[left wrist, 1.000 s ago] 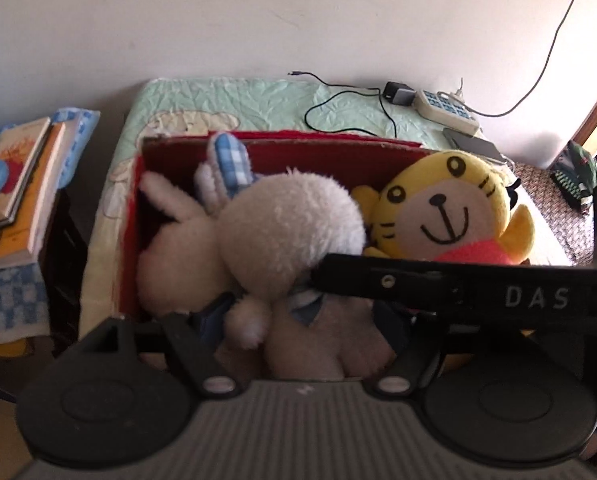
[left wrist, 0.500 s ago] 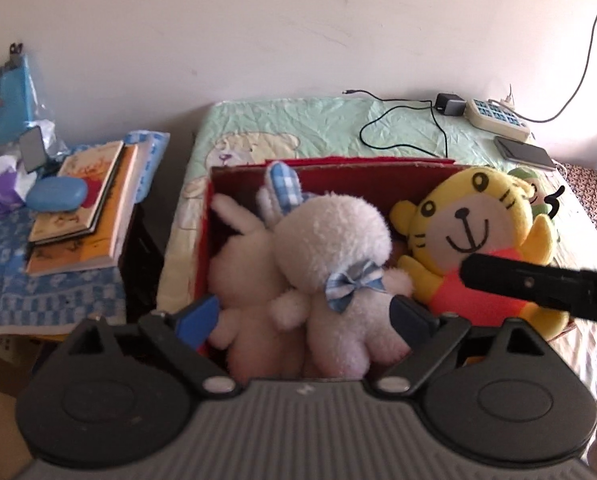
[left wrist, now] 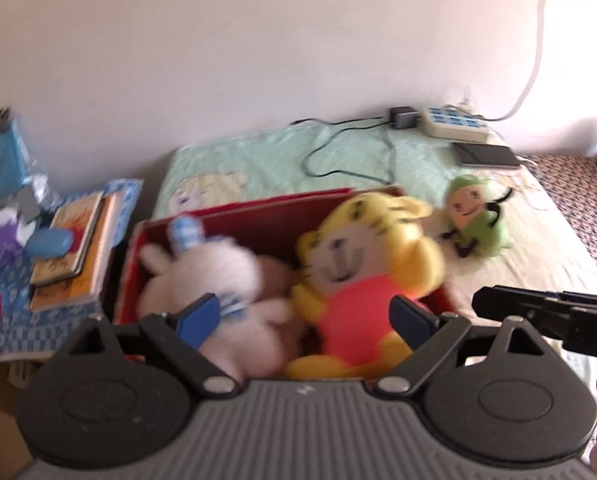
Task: Organize objects
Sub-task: 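Open the right tool to release the lamb into the box, then move the right tool to the green bean-shaped plush on the bed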
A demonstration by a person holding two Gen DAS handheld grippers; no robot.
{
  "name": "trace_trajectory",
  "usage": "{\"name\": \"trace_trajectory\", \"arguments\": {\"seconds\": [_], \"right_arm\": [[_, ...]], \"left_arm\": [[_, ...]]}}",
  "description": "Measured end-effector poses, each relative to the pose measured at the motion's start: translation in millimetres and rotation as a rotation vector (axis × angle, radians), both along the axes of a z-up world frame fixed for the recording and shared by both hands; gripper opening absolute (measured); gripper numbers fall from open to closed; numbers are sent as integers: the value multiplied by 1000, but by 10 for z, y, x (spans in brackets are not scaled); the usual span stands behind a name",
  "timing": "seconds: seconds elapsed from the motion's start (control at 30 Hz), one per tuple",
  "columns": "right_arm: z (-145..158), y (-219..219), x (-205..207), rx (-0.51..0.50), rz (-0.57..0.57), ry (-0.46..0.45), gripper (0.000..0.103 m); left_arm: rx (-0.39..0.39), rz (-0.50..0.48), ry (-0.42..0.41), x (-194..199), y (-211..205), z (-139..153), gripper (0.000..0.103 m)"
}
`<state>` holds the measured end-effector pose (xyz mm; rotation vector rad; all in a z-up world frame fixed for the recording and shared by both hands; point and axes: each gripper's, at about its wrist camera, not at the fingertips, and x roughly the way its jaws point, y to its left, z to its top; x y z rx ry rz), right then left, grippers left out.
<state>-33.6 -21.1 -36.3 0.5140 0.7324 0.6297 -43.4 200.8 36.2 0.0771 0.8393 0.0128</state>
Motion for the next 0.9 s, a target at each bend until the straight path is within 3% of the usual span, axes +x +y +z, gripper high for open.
{"name": "trace_trajectory", "arguments": {"seconds": [0.23, 0.5, 0.9], "right_arm": [[-158, -751, 7, -11, -98, 46, 34], [-370, -1370, 45, -23, -163, 98, 34], [-674, -1891, 211, -42, -203, 184, 34]], "left_arm": [[-29, -125, -13, 85, -821, 52, 91], [-19, -218, 68, 277, -1649, -292, 91], [-10, -228, 190, 552, -2191, -805, 91]]}}
